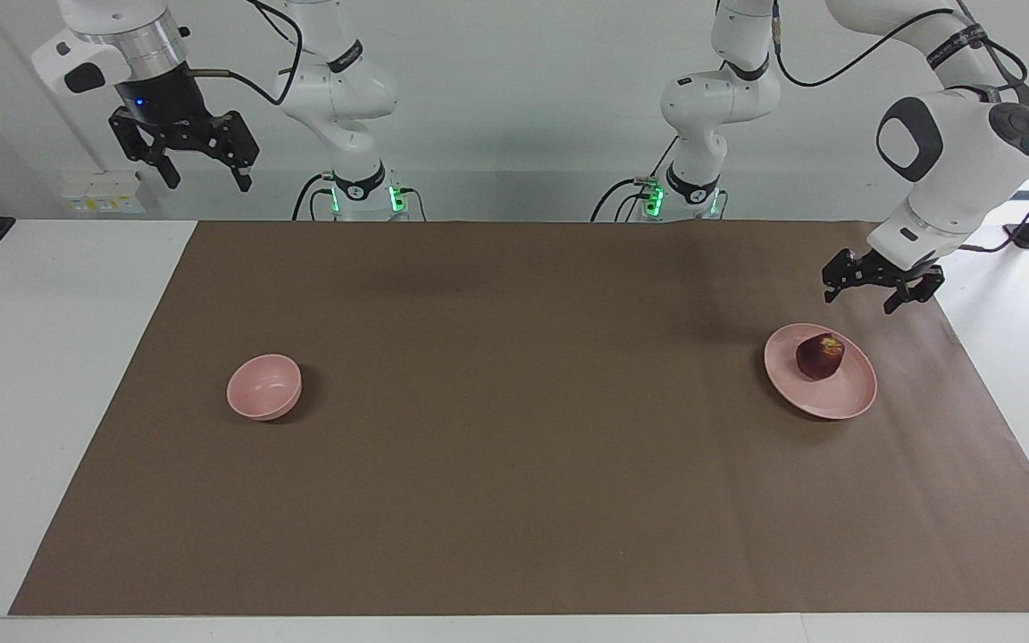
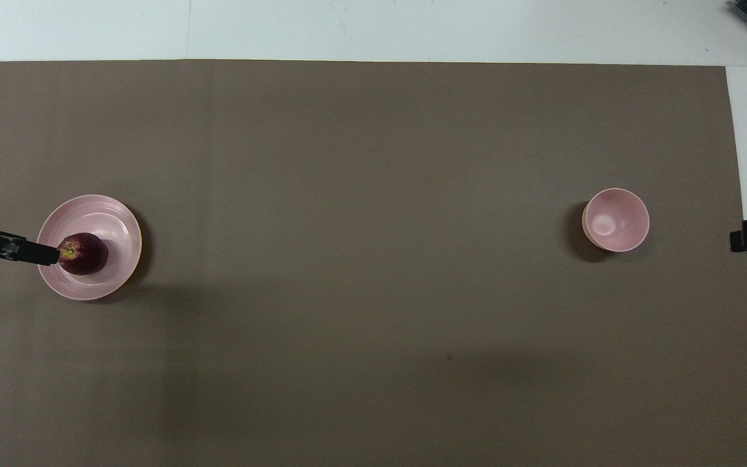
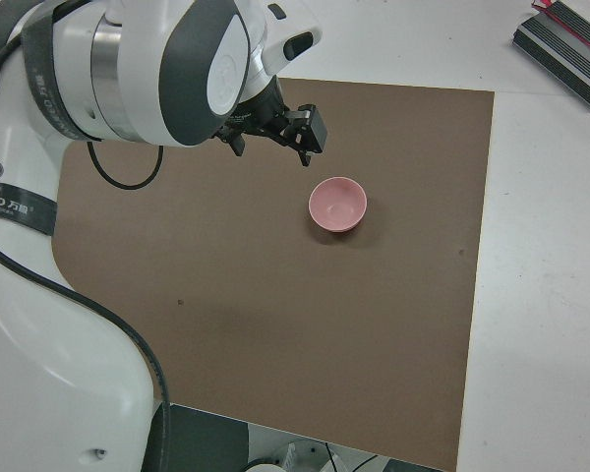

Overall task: Move apple from plate to bowl
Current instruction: 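Reach the left gripper down over the red apple on the plate, then close the left gripper around the red apple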

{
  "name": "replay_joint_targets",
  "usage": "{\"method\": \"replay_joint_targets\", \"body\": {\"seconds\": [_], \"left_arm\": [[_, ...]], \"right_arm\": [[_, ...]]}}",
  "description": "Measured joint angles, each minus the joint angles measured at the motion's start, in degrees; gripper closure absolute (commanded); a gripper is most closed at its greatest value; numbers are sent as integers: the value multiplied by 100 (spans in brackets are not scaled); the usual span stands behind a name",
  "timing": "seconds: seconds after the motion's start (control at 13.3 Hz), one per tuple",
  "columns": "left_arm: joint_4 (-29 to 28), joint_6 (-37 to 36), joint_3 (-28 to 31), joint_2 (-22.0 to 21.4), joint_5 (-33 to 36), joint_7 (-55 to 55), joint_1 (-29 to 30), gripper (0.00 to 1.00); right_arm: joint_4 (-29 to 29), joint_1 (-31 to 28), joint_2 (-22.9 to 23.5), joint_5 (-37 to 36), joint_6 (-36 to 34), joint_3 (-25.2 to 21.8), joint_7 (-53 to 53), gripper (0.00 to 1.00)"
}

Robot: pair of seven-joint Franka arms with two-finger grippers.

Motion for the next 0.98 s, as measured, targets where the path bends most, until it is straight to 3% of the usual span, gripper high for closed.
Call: {"method": "replay_joint_targets", "body": {"seconds": [0.98], "left_arm": [[-586,1517,-36,948,0,132,4,0]], "right_arm": [[0,0,0,0,0,0,0,0]]}}
